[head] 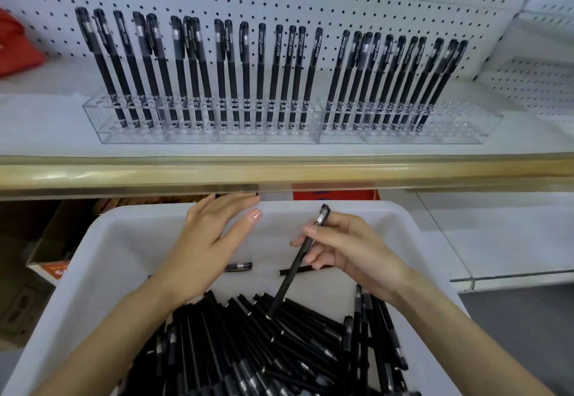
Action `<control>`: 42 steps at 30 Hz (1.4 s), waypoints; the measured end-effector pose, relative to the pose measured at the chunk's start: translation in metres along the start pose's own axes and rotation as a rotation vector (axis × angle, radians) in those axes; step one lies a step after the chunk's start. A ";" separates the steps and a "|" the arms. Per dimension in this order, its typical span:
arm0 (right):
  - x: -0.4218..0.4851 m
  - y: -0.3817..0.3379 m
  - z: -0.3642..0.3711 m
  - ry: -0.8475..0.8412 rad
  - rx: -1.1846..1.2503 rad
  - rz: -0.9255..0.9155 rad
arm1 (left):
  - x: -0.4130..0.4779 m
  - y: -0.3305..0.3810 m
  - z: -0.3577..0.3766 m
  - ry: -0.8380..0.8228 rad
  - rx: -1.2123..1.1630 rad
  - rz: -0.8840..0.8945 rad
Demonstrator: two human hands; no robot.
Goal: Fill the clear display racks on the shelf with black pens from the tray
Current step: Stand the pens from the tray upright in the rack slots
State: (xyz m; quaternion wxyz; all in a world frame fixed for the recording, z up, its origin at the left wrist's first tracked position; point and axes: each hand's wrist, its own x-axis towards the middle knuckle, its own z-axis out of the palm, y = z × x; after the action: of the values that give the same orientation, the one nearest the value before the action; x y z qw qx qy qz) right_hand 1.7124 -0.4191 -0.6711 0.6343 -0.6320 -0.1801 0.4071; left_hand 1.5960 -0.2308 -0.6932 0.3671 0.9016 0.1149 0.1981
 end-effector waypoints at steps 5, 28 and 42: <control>-0.005 -0.021 -0.017 0.050 0.046 -0.104 | 0.015 0.032 -0.020 -0.068 -0.140 -0.017; 0.014 -0.206 -0.212 0.471 -0.510 -0.596 | 0.153 0.180 0.072 -0.348 0.506 0.363; 0.043 -0.227 -0.240 0.437 -0.761 -0.554 | 0.169 0.165 0.086 -0.344 0.606 0.387</control>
State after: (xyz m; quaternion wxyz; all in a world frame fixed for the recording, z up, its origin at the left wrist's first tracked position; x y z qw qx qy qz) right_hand 1.9827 -0.5148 -0.5006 0.4664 -0.8168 -0.3393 -0.0116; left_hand 1.7958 -0.3402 -0.5862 0.0540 0.9940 -0.0669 0.0670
